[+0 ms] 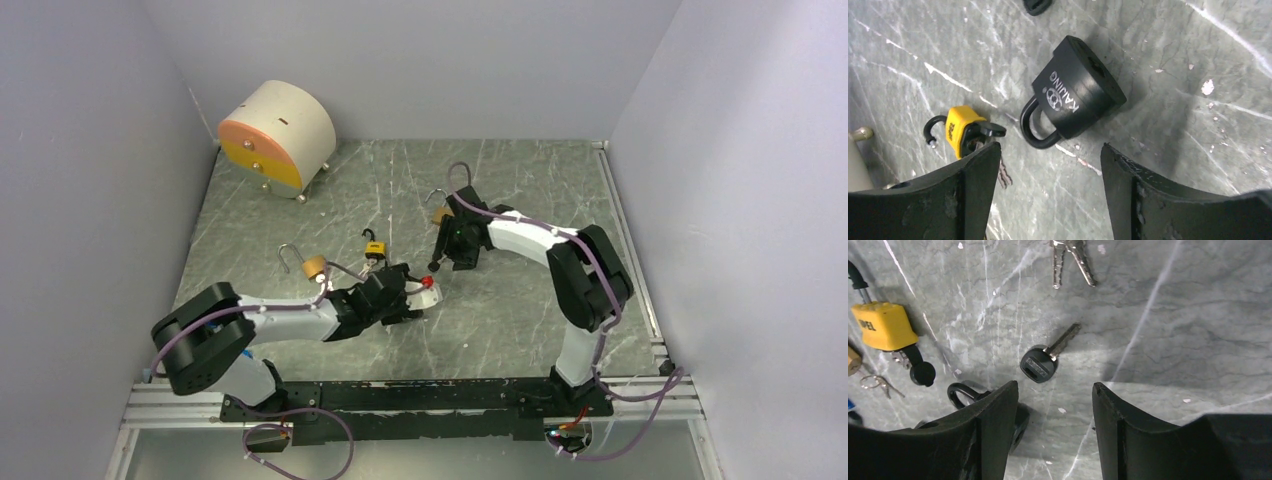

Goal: Unlock with the key
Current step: Place the lock at the center of the board.

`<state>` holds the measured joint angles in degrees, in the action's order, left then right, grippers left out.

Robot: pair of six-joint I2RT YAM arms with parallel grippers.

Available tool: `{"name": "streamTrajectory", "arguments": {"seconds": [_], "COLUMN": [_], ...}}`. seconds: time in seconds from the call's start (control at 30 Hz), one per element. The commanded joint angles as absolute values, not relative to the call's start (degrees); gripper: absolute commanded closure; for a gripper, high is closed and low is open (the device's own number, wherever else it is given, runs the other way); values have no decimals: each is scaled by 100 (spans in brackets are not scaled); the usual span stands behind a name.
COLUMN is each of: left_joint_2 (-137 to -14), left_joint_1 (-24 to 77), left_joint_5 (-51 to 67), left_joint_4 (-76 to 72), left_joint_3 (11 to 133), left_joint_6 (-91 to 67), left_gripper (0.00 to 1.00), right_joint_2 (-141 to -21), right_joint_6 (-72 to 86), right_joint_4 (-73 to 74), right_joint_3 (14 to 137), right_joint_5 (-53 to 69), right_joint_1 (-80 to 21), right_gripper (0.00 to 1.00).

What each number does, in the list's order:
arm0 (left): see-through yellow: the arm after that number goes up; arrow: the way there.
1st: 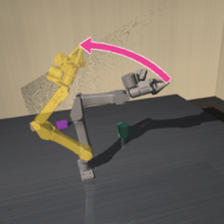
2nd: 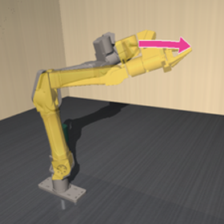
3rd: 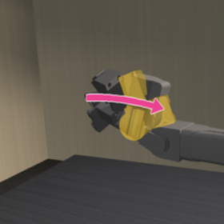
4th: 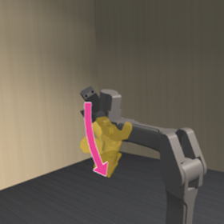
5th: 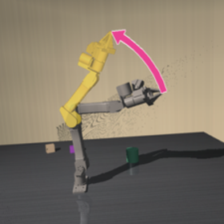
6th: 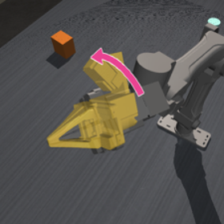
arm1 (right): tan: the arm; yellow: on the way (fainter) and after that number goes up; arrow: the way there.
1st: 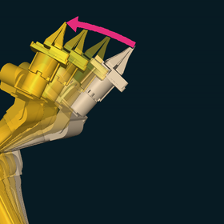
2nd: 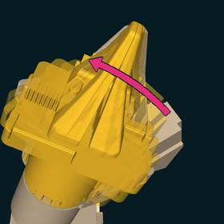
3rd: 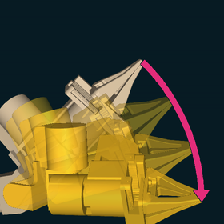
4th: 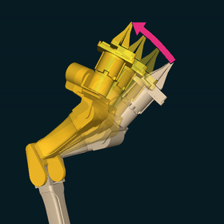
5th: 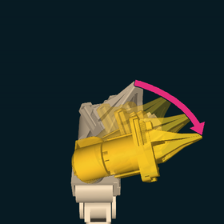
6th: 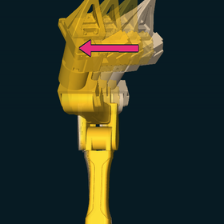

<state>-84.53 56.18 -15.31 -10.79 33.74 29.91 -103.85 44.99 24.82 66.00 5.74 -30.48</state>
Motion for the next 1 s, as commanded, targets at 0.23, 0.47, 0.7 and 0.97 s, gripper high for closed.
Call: {"name": "streamTrajectory", "arguments": {"seconds": [0.23, 0.47, 0.7, 0.97], "left_joint_2": [-6147, -5480, -5266, -5212], "left_joint_1": [5643, 5634, 5567, 5249], "left_joint_5": [-1908, -2986, -3812, -1561], "left_joint_4": [-35, 1210, 3404, 2981], "left_joint_3": [3243, 3740, 4493, 4413], "left_joint_6": [798, -1532, -4620, -4924], "left_gripper": [6, 6, 5, 5], "right_joint_2": [-11363, -11756, -11339, -10400], "right_joint_6": [4773, 4891, 4300, 3182], "right_joint_4": [3520, 3999, 3811, 2897], "right_joint_3": [7808, 8064, 7523, 6459], "right_joint_5": [-1089, -1558, -1242, -925], "right_joint_1": [-3749, -4081, -4142, -4092], "right_gripper": [40, 51, 82, 82]}}
